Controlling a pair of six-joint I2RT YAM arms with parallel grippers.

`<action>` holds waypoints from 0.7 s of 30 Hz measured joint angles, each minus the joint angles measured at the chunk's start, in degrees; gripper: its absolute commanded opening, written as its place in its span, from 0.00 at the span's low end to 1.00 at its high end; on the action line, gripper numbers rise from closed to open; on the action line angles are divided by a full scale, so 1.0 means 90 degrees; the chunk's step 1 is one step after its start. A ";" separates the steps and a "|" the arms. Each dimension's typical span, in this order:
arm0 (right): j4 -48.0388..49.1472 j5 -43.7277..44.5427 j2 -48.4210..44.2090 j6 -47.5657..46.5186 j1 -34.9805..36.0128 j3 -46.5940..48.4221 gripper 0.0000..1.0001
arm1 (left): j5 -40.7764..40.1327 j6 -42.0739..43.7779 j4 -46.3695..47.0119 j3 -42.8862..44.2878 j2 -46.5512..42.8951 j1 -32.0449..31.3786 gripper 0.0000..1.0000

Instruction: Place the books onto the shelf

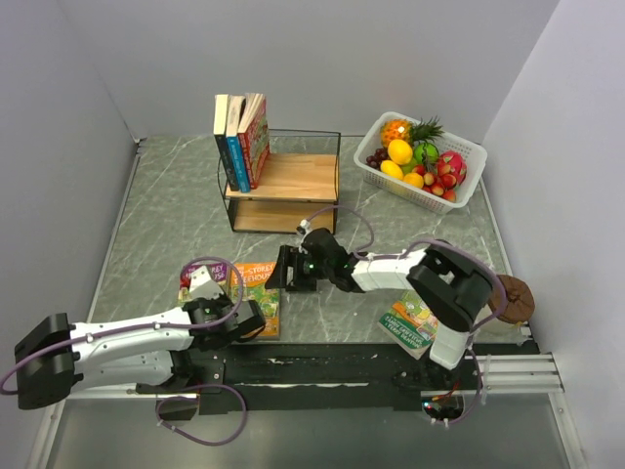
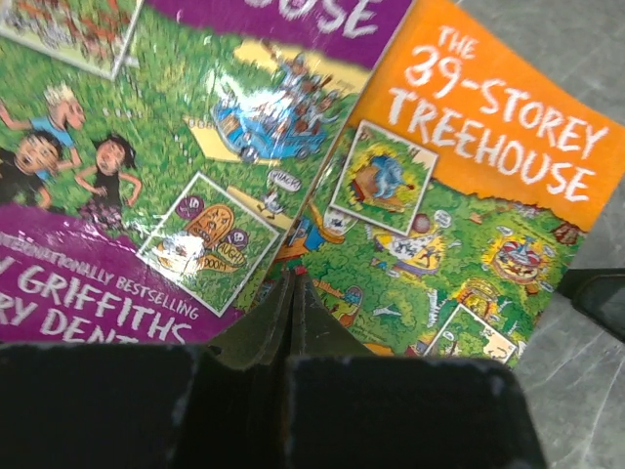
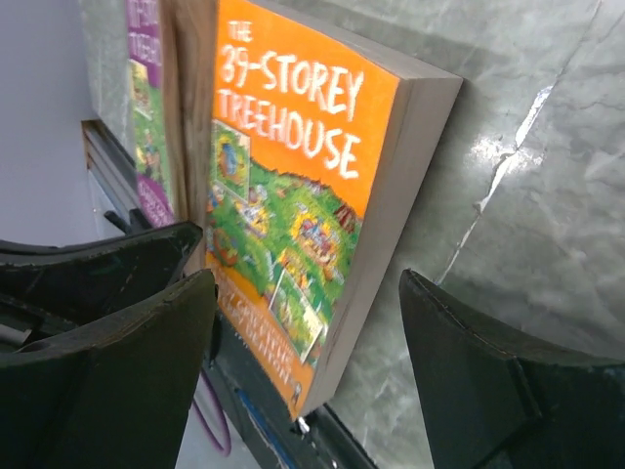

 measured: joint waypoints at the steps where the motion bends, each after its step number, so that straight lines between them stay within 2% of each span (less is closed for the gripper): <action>1: 0.0032 -0.0017 0.0117 0.0041 0.0019 0.0029 0.80 | 0.0087 -0.0029 0.0112 -0.0102 -0.0053 0.0056 0.04; 9: 0.0209 -0.0138 0.0600 0.0182 0.0121 0.0321 0.75 | 0.0316 0.0017 0.0879 -0.0435 -0.0308 0.0347 0.04; 14: 0.0352 -0.0158 0.0614 0.0197 0.0143 0.0321 0.62 | 0.0304 0.0085 0.1100 -0.0437 -0.0175 0.0359 0.03; 16: 0.0517 -0.0189 0.0639 0.0260 0.0143 0.0321 0.57 | 0.0282 0.0109 0.1127 -0.0430 -0.0146 0.0359 0.02; 21: 0.1515 -0.0648 0.0831 0.0682 0.0155 0.0308 0.54 | 0.0282 0.0197 0.1166 -0.0430 -0.0151 0.0372 0.02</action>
